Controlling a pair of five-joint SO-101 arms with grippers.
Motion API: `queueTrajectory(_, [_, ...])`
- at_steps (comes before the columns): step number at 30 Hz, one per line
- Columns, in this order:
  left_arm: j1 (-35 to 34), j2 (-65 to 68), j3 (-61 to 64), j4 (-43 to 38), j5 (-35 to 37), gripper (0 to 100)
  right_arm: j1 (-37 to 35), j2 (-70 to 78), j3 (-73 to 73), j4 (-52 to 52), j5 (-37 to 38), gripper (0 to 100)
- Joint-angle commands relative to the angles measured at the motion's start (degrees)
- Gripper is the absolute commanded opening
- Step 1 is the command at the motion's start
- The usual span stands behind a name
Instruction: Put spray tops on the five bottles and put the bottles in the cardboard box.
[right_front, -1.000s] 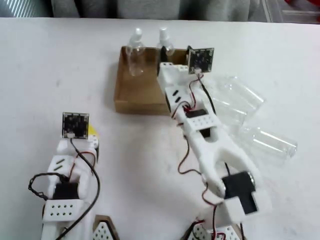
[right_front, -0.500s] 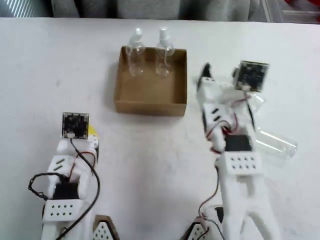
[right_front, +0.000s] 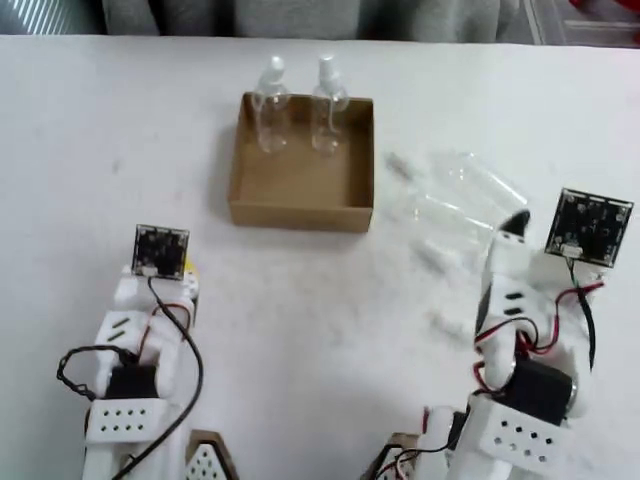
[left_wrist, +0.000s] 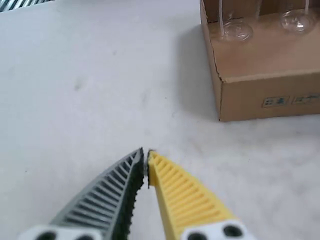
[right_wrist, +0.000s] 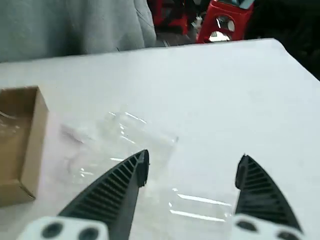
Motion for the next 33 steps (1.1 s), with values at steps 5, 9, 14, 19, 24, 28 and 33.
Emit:
queueTrajectory(5, [1.19, -0.57, -0.18, 0.26, -0.88, 4, 8.31, 3.56, -0.88, 10.07, 11.78, 25.2])
queueTrajectory(9, [1.19, -0.57, -0.18, 0.53, -0.97, 4, 8.66, 6.9, -0.88, 19.56, 18.37, 25.2])
queueTrajectory(14, [1.19, -0.57, -0.18, 1.05, -1.05, 4, 8.22, 8.04, -1.05, 30.55, 25.67, 25.2])
queueTrajectory(19, [1.19, -0.66, -0.26, 2.2, -1.05, 4, 7.08, 8.57, -2.55, 35.47, 31.82, 25.1])
queueTrajectory(24, [1.01, -0.66, -0.26, 2.2, -1.05, 4, 1.45, 8.57, -2.2, 35.47, 31.65, 25.1])
queueTrajectory(28, [0.84, -0.57, -0.26, 2.2, -1.05, 4, -4.53, 8.66, -2.11, 35.56, 31.3, 25.1])
queueTrajectory(33, [0.84, -0.57, -0.26, 3.43, -1.14, 4, -12.35, 8.66, -2.11, 35.47, 35.78, 25.1])
